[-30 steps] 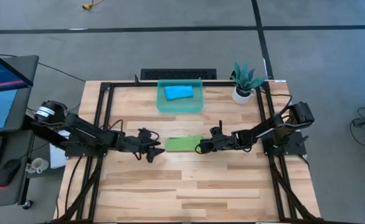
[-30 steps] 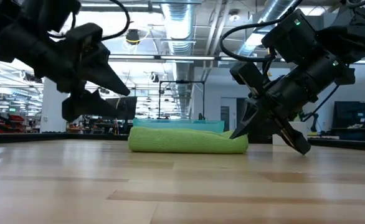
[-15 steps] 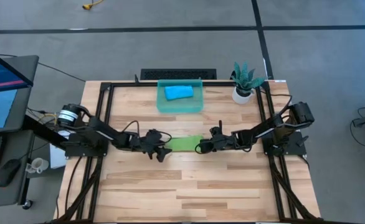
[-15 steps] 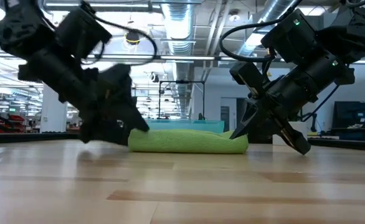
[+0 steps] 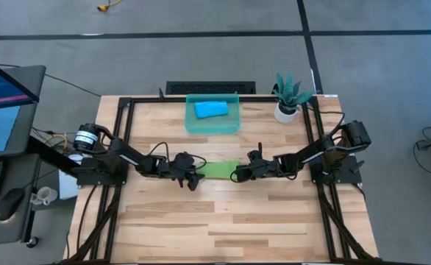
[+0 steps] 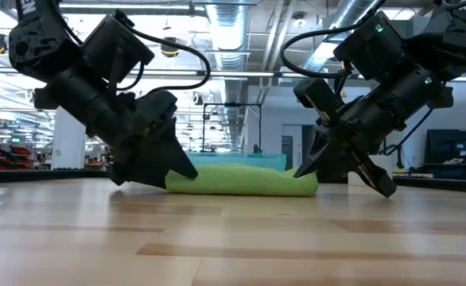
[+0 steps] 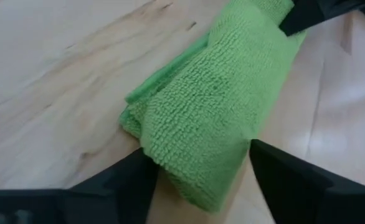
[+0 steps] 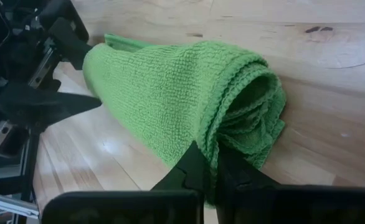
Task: Roll microfiber towels into tight, uniform cylinder then place into a basket
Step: Put the green microfiber cloth into the bin
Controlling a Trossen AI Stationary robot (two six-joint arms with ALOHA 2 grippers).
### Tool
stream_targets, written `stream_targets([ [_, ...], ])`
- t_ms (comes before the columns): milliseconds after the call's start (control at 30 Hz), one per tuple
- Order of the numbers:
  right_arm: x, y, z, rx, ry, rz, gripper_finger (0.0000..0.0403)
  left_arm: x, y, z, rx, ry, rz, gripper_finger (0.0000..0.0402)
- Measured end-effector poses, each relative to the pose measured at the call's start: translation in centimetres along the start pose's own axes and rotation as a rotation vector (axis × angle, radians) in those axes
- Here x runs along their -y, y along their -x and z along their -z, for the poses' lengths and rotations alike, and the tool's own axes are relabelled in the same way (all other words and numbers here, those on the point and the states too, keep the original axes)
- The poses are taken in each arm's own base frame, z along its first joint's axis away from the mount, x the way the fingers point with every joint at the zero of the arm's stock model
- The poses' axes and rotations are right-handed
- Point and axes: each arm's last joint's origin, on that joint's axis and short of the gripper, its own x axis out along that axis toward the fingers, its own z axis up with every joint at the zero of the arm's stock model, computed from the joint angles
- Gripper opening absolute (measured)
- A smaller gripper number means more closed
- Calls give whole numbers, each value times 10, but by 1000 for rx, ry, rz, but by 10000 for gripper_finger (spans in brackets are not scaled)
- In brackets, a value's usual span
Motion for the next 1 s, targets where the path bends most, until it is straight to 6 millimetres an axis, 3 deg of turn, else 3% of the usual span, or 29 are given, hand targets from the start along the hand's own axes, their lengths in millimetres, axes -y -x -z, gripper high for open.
stream_targets([
  [367,0,0,0,6,56,0,21,-1,0,1,-1,-99,-6,21],
  [1000,-13,-6,-11,27,240,24,15,-7,-3,-11,36,-145,6,7],
])
